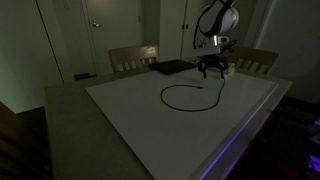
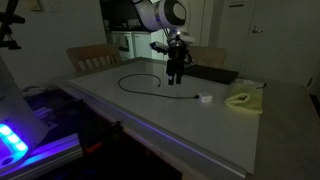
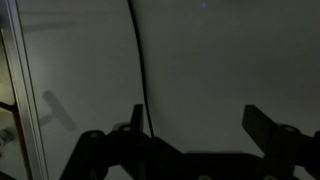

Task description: Coil the phone charger once

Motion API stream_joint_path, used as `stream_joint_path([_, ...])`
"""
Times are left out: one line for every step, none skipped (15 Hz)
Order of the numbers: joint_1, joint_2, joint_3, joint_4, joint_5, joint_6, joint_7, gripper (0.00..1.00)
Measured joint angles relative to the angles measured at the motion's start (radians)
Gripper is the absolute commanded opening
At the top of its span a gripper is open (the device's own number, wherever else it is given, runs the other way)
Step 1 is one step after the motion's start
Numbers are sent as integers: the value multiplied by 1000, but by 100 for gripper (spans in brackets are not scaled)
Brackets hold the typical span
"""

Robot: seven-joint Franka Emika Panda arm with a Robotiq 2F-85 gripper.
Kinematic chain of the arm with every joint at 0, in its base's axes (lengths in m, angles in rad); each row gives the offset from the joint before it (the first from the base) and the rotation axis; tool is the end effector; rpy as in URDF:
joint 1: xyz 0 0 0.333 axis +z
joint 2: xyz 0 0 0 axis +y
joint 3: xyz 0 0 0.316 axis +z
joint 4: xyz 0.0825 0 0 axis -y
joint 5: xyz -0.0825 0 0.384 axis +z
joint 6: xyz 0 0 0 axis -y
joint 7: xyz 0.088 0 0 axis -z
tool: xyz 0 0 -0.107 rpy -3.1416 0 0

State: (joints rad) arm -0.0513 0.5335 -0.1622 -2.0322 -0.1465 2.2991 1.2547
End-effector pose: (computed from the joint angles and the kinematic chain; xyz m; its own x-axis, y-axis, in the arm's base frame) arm 0.5543 -0.1247 0.1638 0.2344 -0.9697 0.0696 -0.9303 -0.2029 0.3057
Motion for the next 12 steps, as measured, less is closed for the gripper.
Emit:
stream_joint_path([-7,0,1,0,13,-6,-65,100])
stream_joint_path([-15,0,1,0,25,-14,-134,100])
stream_joint_path([-26,-1,1,0,33,-20,-205,100])
stream_joint_path([-37,-2,0,-1,35,-21,-276,100])
stream_joint_path([-46,-3,-3,-2,35,-24,-343,100])
stream_joint_path([-54,-3,-9,-2,34,-29,-408,100])
stream_joint_path([-60,-3,-17,-2,33,-35,-475,100])
stream_joint_path([-64,-3,-27,-2,28,-44,-539,100])
stream_joint_path([-65,-2,-41,-2,17,-56,-597,100])
stream_joint_path([-65,-2,-55,-1,-2,-70,-648,100])
stream_joint_path([-65,-2,-65,-1,-14,-78,-678,100])
stream_joint_path([-65,-2,-69,-1,-20,-80,-694,100])
